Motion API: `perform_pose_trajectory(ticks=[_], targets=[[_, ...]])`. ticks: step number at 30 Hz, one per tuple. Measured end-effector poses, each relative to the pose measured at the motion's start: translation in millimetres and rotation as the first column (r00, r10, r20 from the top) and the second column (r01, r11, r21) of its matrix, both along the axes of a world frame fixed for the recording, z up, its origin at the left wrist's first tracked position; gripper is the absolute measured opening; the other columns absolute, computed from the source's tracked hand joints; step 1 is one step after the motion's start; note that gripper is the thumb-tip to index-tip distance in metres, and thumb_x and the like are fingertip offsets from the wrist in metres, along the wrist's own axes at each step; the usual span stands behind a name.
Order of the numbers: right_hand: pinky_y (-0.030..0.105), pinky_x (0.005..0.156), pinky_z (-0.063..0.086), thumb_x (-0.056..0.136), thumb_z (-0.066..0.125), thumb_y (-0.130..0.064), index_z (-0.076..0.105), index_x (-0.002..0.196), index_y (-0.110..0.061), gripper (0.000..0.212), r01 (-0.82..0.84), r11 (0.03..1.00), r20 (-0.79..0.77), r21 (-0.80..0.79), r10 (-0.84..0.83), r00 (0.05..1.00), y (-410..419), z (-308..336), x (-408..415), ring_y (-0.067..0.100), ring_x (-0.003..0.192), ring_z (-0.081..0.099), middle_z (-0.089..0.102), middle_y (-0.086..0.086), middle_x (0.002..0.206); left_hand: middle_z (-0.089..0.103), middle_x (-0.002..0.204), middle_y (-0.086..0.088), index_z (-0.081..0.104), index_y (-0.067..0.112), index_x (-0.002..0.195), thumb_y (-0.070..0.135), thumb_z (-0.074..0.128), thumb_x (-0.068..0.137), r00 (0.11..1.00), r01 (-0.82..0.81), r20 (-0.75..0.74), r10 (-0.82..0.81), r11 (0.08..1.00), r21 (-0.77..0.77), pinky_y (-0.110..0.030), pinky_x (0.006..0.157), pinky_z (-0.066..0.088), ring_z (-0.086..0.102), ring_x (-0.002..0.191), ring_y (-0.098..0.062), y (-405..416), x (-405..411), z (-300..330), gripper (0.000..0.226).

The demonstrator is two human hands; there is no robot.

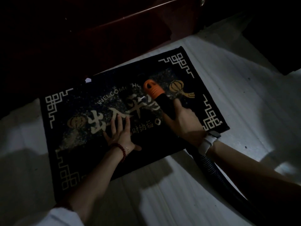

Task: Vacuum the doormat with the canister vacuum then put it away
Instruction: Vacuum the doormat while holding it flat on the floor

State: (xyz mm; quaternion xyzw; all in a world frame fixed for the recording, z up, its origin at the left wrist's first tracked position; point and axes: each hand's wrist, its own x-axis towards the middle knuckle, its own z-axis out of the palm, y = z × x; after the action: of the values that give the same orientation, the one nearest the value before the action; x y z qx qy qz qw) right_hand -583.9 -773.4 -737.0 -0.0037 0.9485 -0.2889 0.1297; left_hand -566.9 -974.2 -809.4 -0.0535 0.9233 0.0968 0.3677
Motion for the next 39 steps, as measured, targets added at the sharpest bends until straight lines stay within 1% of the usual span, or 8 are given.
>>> perform_pose_trajectory(ticks=[3,8,18,21,25,32,36,39], targets=[[0.031,0.061,0.041,0.09,0.052,-0.039,0.043,0.111,-0.014,0.034,0.087,0.996,-0.007,-0.023,-0.087,0.996,8,7,-4,0.033,0.08,0.062,0.056,0.007,0.085,-0.032,0.151,-0.001,-0.019,0.028,0.145,0.052,0.075,0.067,1.0,0.013,-0.016,-0.013,1.0,0.002,-0.061,0.113,0.0,-0.028,0.14,-0.025,-1,1,-1,0.125],[0.03,0.076,0.038,0.092,0.051,-0.035,0.042,0.127,-0.005,0.047,0.4,0.911,0.015,-0.097,-0.401,0.916,52,16,-32,0.035,0.108,0.055,0.056,0.019,0.122,-0.031,0.152,-0.002,-0.018,0.027,0.145,0.053,0.075,0.066,1.0,0.016,-0.01,-0.016,1.0,0.014,-0.062,0.111,0.0,-0.028,0.14,-0.025,-2,1,-1,0.125],[0.028,0.055,0.043,0.09,0.053,-0.035,0.041,0.117,-0.011,0.038,0.086,0.983,0.095,-0.164,-0.071,0.993,-15,3,-12,0.023,0.068,0.059,0.059,0.004,0.083,-0.03,0.152,0.0,-0.013,0.029,0.146,0.055,0.074,0.066,0.999,0.024,-0.041,-0.024,1.0,-0.01,-0.061,0.113,0.003,-0.028,0.14,-0.023,-3,3,-2,0.121],[0.018,0.051,0.037,0.091,0.053,-0.036,0.043,0.117,-0.011,0.036,0.227,0.964,0.021,-0.138,-0.226,0.974,12,14,-26,0.017,0.068,0.054,0.055,0.004,0.091,-0.031,0.152,0.001,-0.016,0.029,0.146,0.056,0.073,0.067,0.999,0.021,-0.036,-0.021,1.0,-0.004,-0.06,0.113,0.003,-0.028,0.14,-0.022,-4,2,-2,0.121],[0.027,0.066,0.032,0.093,0.05,-0.034,0.04,0.122,-0.003,0.043,0.437,0.893,0.007,-0.107,-0.438,0.899,36,14,-48,0.029,0.09,0.057,0.057,0.016,0.106,-0.028,0.153,0.001,-0.016,0.03,0.146,0.058,0.072,0.065,0.999,0.031,-0.04,-0.031,1.0,-0.008,-0.06,0.112,0.006,-0.025,0.141,-0.023,-4,1,-1,0.123],[0.027,0.057,0.038,0.091,0.053,-0.035,0.039,0.106,-0.013,0.03,0.079,0.984,0.085,-0.161,-0.066,0.994,-18,1,-13,0.025,0.071,0.057,0.056,0.006,0.086,-0.03,0.152,0.001,-0.015,0.03,0.146,0.06,0.073,0.063,0.998,0.036,-0.041,-0.038,0.999,-0.028,-0.06,0.112,0.006,-0.026,0.141,-0.023,-4,3,-1,0.124],[0.023,0.048,0.029,0.091,0.052,-0.035,0.043,0.118,-0.011,0.037,0.219,0.969,0.019,-0.112,-0.218,0.976,6,18,-36,0.017,0.068,0.052,0.052,0.004,0.09,-0.032,0.151,0.001,-0.017,0.03,0.146,0.059,0.073,0.064,0.999,0.035,-0.04,-0.035,0.999,-0.011,-0.06,0.111,0.005,-0.027,0.14,-0.023,-5,4,0,0.124],[0.023,0.061,0.033,0.093,0.05,-0.033,0.039,0.127,-0.006,0.045,0.402,0.908,0.015,-0.117,-0.403,0.915,15,18,-46,0.03,0.087,0.058,0.056,0.011,0.101,-0.031,0.152,0.0,-0.019,0.03,0.145,0.058,0.072,0.065,0.999,0.04,-0.023,-0.041,0.999,-0.011,-0.061,0.111,0.006,-0.027,0.14,-0.024,-5,3,0,0.124]])
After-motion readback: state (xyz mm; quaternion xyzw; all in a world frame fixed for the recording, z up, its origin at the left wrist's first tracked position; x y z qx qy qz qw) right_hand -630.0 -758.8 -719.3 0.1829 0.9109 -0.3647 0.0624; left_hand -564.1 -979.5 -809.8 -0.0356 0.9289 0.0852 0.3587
